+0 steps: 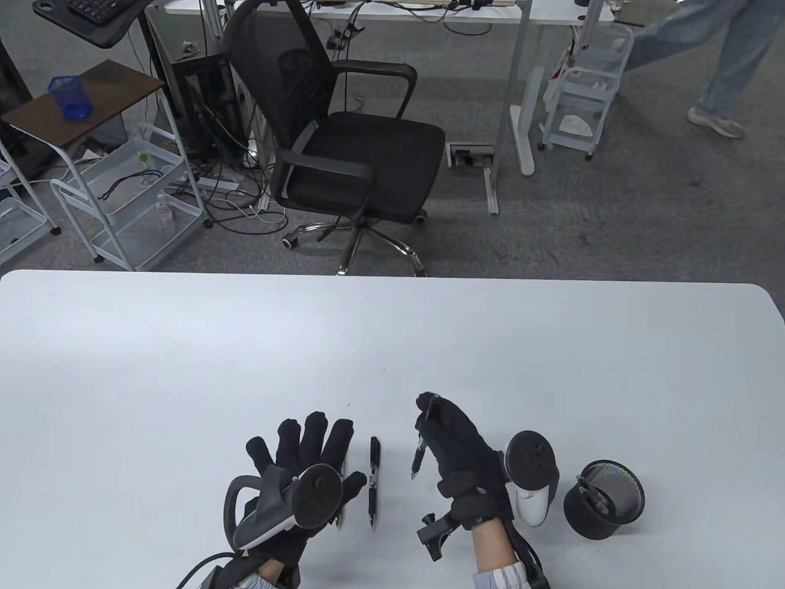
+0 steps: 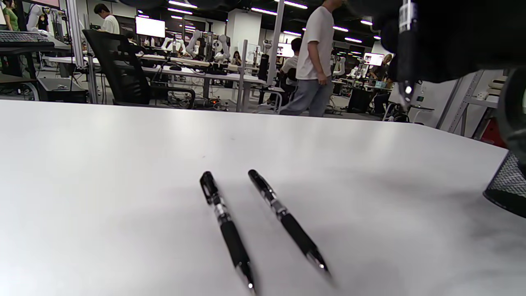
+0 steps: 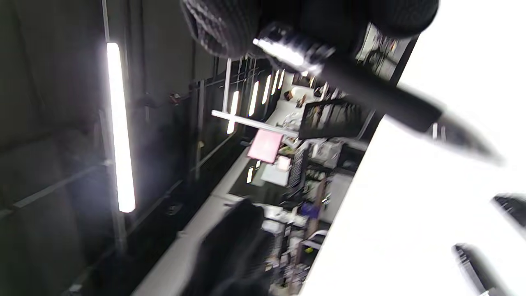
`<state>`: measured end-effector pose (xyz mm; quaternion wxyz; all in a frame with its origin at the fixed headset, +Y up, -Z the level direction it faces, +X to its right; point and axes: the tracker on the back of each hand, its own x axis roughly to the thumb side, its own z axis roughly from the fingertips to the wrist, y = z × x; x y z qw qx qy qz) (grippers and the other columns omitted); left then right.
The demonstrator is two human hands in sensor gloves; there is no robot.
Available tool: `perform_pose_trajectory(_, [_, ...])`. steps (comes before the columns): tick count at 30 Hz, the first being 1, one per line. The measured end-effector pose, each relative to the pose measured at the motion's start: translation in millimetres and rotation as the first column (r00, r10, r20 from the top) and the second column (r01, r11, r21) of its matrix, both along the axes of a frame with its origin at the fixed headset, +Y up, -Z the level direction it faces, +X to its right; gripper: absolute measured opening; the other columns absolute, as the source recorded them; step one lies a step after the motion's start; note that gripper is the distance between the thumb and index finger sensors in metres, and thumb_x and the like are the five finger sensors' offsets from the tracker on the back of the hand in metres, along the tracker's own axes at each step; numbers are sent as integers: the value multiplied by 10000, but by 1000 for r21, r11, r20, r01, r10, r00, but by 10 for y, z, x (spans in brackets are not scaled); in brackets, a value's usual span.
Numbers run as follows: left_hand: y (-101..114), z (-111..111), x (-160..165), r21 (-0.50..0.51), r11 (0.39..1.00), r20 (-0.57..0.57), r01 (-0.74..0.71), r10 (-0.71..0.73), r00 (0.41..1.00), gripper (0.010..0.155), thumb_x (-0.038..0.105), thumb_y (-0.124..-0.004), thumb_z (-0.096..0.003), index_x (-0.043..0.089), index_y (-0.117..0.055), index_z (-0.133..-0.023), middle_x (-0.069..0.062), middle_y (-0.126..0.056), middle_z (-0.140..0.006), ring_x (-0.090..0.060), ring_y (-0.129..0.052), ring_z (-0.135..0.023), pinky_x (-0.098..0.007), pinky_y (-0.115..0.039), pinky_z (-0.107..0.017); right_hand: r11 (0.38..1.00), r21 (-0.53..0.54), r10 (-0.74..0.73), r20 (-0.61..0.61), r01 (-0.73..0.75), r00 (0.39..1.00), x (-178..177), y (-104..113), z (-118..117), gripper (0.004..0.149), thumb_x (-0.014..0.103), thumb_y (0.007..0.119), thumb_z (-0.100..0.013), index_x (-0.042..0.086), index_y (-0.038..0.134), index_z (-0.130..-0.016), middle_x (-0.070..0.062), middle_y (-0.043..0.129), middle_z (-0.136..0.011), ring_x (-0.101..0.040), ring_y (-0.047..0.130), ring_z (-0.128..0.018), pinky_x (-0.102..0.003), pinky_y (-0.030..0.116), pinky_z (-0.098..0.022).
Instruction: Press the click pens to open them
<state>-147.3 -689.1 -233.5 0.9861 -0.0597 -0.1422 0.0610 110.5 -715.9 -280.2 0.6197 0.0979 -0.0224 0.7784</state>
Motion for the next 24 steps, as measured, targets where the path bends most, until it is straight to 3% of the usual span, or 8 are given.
perform_pose_trajectory(3, [1, 0, -1, 0, 1000, 1, -1, 1, 1000, 731, 616, -512, -699, 253, -236, -1270, -245, -279, -1322, -651, -342, -1143, -865, -225, -666, 994, -31, 103, 89, -101, 991, -24, -85, -11, 554, 242, 807, -614, -62, 690, -1062, -197, 877, -828, -344, 891, -620, -486, 723, -601])
perform_pose_trajectory(7, [2, -4, -6, -2, 1000, 0, -4, 4, 1000, 730, 617, -511, -699, 255, -234, -1270, -243, -277, -1323, -650, -342, -1144, -863, -227, -669, 975, -88, 215, 118, -206, 969, -97, -267, -68, 579, 275, 807, -612, -75, 690, -1058, -172, 905, -807, -295, 943, -560, -421, 794, -537])
perform_pose_trajectory(16, [10, -5, -23, -3, 1000, 2, -14, 14, 1000, 731, 615, -512, -699, 254, -235, -1270, -243, -279, -1322, -646, -346, -1145, -863, -234, -673, 835, -232, 512, -8, -500, 859, -368, -734, -199, 602, 303, 808, -604, -59, 698, -1072, -165, 934, -780, -253, 978, -491, -379, 834, -476])
perform_pose_trajectory(24, [11, -10, -29, -10, 1000, 5, -23, 23, 1000, 726, 614, -511, -699, 259, -236, -1269, -237, -281, -1322, -639, -351, -1148, -860, -236, -678, 720, -275, 654, -41, -638, 756, -441, -920, -250, 605, 303, 812, -598, -75, 713, -1061, -181, 932, -774, -241, 967, -487, -367, 830, -463])
